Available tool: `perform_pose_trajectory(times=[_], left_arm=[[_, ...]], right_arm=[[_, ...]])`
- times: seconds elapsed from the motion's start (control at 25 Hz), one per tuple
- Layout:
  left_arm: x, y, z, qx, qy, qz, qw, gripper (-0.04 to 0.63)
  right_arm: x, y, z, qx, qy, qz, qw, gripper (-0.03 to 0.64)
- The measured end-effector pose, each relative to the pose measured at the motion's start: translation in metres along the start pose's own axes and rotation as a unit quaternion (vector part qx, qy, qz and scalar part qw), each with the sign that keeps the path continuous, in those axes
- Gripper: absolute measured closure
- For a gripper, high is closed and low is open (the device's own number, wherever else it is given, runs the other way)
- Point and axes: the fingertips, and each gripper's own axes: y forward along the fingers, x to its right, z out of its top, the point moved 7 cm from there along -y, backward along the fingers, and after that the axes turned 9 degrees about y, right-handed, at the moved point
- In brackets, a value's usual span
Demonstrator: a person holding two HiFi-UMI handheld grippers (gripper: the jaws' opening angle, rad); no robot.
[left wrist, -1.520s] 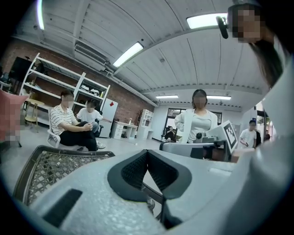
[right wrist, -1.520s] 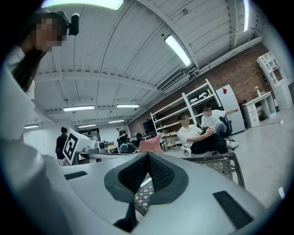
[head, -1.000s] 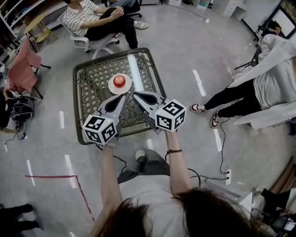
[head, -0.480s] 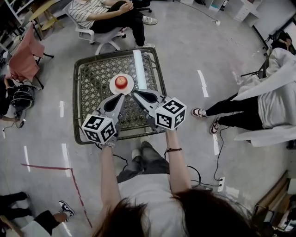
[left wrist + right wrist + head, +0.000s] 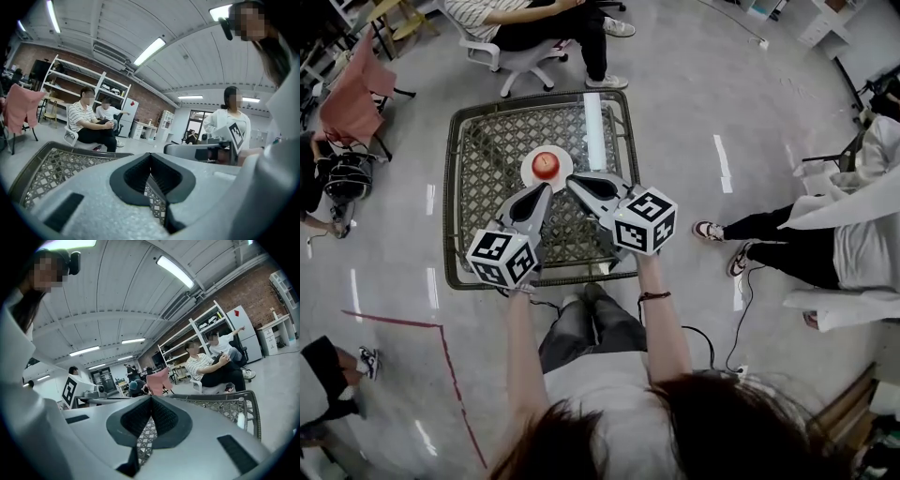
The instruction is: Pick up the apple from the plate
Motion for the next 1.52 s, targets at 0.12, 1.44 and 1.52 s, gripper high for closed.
perform_pose_trajectory(times=[0.12,1.44,1.52], left_arm=[[-0.007,0.003,-0.005,-0.009,-0.003,0.009,0.9999,0.584],[-0.067,0.047,-0.091,-0.096,-0.028,0.028,0.9946,0.583],[-0.072,0.05,-0.097,-0.099,-0.027,0.031,0.9943,0.583]], right_arm=[[0.007,0.009,-0.002,-0.005,0.006,0.007,1.0,0.607],[0.082,0.069,-0.068,-0.061,0.049,-0.006,0.997,0.607],[0.087,0.072,-0.074,-0.064,0.052,-0.007,0.997,0.607]])
